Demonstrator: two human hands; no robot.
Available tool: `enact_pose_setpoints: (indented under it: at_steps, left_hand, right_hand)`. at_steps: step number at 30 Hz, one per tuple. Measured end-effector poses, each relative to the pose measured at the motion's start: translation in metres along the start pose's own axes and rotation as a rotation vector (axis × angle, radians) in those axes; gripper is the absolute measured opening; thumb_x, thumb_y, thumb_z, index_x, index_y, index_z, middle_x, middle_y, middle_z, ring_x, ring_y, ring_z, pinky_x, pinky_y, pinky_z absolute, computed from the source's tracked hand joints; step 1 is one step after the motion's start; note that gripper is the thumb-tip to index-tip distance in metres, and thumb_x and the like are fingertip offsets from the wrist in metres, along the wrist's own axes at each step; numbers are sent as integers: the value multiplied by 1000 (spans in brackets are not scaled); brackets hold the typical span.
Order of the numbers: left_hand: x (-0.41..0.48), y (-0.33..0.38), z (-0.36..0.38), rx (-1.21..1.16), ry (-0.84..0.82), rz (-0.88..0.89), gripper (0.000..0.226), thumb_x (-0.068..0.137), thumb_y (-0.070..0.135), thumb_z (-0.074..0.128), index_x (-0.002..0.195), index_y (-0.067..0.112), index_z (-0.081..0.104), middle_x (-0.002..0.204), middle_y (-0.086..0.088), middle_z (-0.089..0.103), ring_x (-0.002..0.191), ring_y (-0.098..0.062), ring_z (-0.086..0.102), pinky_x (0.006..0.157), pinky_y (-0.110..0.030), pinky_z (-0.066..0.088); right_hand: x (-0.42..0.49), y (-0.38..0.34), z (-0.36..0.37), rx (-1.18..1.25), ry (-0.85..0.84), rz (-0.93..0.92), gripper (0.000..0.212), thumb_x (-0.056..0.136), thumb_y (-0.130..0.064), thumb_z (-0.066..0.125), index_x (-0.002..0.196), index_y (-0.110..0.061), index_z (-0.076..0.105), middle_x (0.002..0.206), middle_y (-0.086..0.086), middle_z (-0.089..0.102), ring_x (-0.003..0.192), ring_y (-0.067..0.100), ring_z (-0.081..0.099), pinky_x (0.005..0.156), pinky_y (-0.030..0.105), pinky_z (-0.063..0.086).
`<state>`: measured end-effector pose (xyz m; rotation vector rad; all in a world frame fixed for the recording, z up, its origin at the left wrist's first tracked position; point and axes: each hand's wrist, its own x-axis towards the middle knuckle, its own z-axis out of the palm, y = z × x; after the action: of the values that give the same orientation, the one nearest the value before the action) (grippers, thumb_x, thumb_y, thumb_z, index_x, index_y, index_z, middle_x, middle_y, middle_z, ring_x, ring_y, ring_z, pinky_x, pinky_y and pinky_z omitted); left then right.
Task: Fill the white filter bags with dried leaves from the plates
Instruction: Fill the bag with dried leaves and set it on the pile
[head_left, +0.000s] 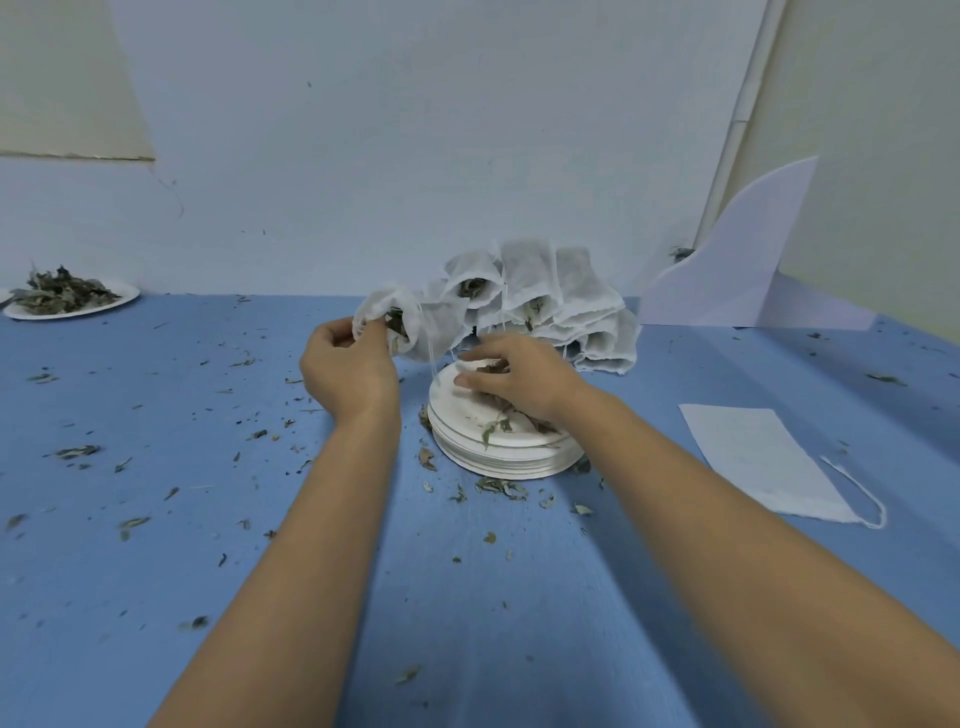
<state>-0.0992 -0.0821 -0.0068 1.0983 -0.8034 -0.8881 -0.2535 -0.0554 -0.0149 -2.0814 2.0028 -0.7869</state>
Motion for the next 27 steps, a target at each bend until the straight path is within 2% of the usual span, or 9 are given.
enact_pose_setpoints:
  at_steps: [2,4,7,9,10,14,21,27]
  left_hand:
    - [1,-1,0,6,-3,0,10,85,18,68,86,15,58,73,8,57,67,-8,56,72,-27,52]
    - [0,-1,1,5,-12,0,10,85,18,68,86,15,58,73,8,57,66,-7,55,73,-26,53]
    - [-1,-1,1,11,-14,8,11,85,19,68,88,14,59,73,8,56,66,-7,55,73,-27,53]
    - [-1,-1,1,13,-16,9,11,85,20,68,87,15,58,73,9,56,67,-8,55,73,-26,52]
    - [-1,-1,1,16,-20,8,12,85,20,69,87,15,58,73,9,56,67,-7,55,73,-26,52]
    - [-3,-1,1,18,-33,6,12,85,19,69,88,14,59,73,8,57,70,-11,57,72,-27,51]
    - [-2,0,0,16,-55,-23,11,85,20,68,87,15,58,75,7,57,76,-15,60,74,-31,52]
    - [-2,-1,0,10,-76,-31,11,85,20,68,87,14,59,75,6,58,75,-15,59,73,-31,53]
  right_hand:
    - [-3,0,-8,-128,7,-24,50,88,-56,54,132,-33,54,151,-4,37,136,19,37,104,41,36]
    - [-10,3,-16,-103,-6,-13,67,80,-66,57,139,-38,43,157,-4,22,144,23,21,112,46,26]
    - [-25,13,-24,-87,-188,48,100,60,-79,60,146,-50,17,160,-11,-4,146,24,-3,115,51,7]
    - [-31,19,-22,-206,-294,82,109,52,-86,53,144,-55,5,158,-14,-16,146,23,-11,114,52,0]
    - [-32,20,-21,-240,-312,96,107,54,-86,52,144,-55,3,158,-13,-18,146,22,-12,114,52,-2]
    - [-21,20,-13,-244,-283,126,88,73,-79,46,146,-51,5,160,-8,-13,147,25,-9,115,53,-2]
    - [-1,15,-10,-286,-292,160,78,84,-70,43,150,-43,9,161,-3,-3,148,25,-2,116,55,2]
    - [4,15,-4,-233,-9,125,64,89,-62,47,145,-37,32,152,-5,34,139,25,30,107,49,21]
